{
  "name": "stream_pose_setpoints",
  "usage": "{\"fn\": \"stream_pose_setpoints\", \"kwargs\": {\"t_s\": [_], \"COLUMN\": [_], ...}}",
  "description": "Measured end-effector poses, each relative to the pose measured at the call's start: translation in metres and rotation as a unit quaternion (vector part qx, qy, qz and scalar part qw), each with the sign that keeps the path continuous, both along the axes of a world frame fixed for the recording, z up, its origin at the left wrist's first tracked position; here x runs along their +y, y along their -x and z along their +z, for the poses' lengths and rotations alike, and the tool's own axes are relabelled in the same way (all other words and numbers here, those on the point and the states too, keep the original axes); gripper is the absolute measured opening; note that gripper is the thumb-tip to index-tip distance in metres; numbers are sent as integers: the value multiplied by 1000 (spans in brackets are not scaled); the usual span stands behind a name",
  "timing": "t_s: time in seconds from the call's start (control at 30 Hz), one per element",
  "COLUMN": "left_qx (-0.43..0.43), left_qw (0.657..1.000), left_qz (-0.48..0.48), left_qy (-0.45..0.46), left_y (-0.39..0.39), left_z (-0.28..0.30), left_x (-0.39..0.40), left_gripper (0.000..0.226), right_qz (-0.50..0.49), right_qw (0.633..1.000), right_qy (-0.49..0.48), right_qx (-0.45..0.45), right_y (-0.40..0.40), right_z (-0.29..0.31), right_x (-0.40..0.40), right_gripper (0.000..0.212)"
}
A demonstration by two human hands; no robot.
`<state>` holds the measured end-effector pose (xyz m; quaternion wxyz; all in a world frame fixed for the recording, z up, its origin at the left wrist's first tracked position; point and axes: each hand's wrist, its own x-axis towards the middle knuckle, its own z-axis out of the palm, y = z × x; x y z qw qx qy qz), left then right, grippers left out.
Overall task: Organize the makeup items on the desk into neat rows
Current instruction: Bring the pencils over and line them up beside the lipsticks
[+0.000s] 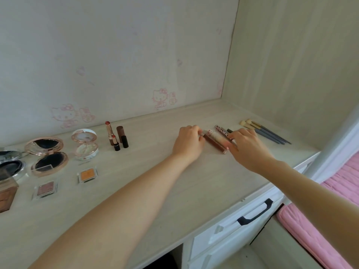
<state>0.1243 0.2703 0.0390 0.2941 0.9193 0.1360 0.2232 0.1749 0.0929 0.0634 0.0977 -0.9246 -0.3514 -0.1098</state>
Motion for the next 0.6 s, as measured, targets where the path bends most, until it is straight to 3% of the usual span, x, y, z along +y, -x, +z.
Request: {"fn": "stream_pose_setpoints", "kwargs": {"t_s": [0.2,0.37,0.6], "left_qx": [111,190,170], "left_qw": [993,981,985], "left_qz": [9,18,25], "left_qy": [-51,-31,6], "left_y": [-53,-78,-83], "left_z": [1,-7,-3], "left_x": [1,7,3], "left_gripper": [39,45,44], "right_qz": [7,9,-1], "right_qw": [999,1000,999], "right_qy": [34,24,-6], "right_qx": [-6,-17,-36], "right_y": [-5,-15,-26], "right_z": [-3,-16,-25], "right_x": [3,4,3], "right_gripper": [35,36,36]}}
